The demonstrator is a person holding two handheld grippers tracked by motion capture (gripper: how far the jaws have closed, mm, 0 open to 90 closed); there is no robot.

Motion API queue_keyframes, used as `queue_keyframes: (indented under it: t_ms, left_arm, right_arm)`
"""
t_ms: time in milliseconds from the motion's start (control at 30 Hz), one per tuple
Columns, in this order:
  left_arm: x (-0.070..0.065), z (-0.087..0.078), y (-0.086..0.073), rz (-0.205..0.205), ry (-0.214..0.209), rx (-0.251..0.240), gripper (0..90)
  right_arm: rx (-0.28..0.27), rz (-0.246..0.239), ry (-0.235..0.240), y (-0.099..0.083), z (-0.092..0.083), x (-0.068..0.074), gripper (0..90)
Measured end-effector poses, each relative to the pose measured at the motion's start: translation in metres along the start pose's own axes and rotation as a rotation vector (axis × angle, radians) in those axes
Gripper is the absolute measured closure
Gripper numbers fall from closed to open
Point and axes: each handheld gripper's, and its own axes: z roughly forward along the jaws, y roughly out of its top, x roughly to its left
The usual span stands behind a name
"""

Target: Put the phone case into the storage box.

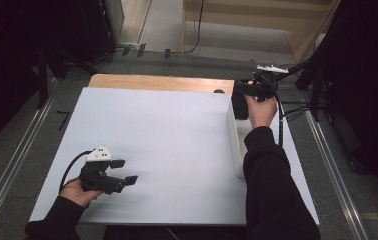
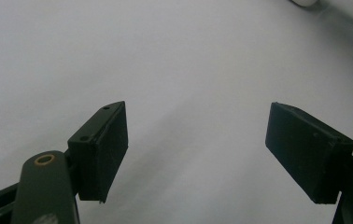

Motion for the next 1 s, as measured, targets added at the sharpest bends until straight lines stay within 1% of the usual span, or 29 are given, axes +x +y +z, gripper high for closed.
queue_keyframes:
  t_ms: [167, 367, 467, 600, 733, 800, 867, 933, 1000]
  left_arm:
    - [0.0, 0.0, 0.0, 0.002, 0.0, 0.001, 21.0]
    - [0.001, 0.0, 0.0, 0.0, -0.001, 0.003, 21.0]
    - [0.001, 0.0, 0.0, 0.0, -0.002, 0.004, 21.0]
    - [0.0, 0.0, 0.0, 0.002, -0.004, 0.002, 21.0]
    - [0.0, 0.002, 0.001, 0.002, -0.002, 0.009, 21.0]
    - [0.0, 0.002, 0.001, 0.003, -0.003, 0.009, 21.0]
    - [0.001, 0.001, 0.0, -0.003, -0.002, 0.005, 21.0]
    - [0.001, 0.0, 0.001, -0.003, 0.001, 0.006, 21.0]
    - [0.002, 0.0, 0.0, -0.004, 0.001, 0.003, 21.0]
  right_arm:
    - [0.002, -0.006, 0.012, 0.009, -0.005, 0.001, 1.6]
    - [-0.015, -0.027, 0.031, 0.024, -0.016, 0.003, 1.8]
    - [-0.01, -0.03, 0.041, 0.028, -0.02, 0.003, 1.8]
    - [0.012, -0.033, 0.056, 0.027, -0.024, 0.003, 1.8]
    - [0.008, -0.042, 0.09, 0.026, -0.03, 0.006, 2.7]
    - [0.018, -0.054, 0.083, 0.025, -0.031, 0.008, 3.0]
    - [0.031, -0.061, 0.094, 0.024, -0.033, 0.009, 3.3]
    - [0.035, -0.06, 0.115, 0.023, -0.036, 0.01, 6.7]
    - [0.038, -0.067, 0.13, 0.021, -0.039, 0.012, 7.9]
